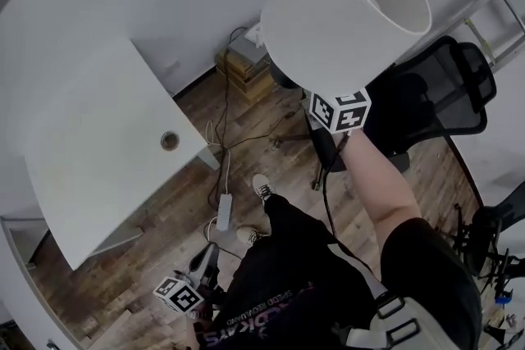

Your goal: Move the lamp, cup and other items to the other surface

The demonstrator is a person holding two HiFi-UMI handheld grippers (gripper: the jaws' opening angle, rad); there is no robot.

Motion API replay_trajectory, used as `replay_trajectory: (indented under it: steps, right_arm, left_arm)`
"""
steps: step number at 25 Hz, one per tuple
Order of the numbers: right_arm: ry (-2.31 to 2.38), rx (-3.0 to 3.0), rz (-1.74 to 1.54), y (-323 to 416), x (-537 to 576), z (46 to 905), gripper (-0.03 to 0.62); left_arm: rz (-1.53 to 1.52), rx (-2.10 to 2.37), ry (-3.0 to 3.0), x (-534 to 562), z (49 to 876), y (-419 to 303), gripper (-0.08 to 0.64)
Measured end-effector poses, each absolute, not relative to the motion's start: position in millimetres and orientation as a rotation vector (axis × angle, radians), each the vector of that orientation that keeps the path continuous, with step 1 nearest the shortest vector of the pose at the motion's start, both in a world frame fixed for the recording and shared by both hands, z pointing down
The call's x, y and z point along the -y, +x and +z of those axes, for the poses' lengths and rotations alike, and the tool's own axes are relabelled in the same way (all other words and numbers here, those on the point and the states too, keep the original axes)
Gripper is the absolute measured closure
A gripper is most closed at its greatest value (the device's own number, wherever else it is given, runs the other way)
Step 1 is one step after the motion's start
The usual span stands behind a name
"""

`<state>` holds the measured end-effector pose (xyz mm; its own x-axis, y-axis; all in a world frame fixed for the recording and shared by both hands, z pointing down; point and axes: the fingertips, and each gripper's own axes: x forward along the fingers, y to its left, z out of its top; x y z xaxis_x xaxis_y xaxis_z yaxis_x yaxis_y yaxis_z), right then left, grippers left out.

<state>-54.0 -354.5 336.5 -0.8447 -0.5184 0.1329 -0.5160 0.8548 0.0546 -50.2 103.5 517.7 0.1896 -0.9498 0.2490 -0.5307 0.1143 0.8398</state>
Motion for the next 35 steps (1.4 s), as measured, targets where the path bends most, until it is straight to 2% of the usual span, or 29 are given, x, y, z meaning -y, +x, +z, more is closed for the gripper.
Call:
replay_trajectory:
  steps: [11, 21, 28, 35]
  right_arm:
    - [0.986, 2.948, 0.017, 62, 429, 303, 0.442]
    - [1.167, 2.979, 0.025, 136, 574, 289, 0.442]
    - [1.473, 2.777, -0.011, 231, 692, 355, 0.442]
    - [1.621, 2.525, 0.144, 341, 741, 480, 0.442]
  left_arm:
    - [-0.463, 1.437, 1.653, -37, 505, -3, 0.557]
    - [-0.375, 1.354, 1.624, 68, 501, 78, 0.557]
    - [-0.293, 1.29, 1.539, 117, 521, 115, 0.557]
    - [-0.152, 1.325, 1.481, 132, 517, 129, 0.557]
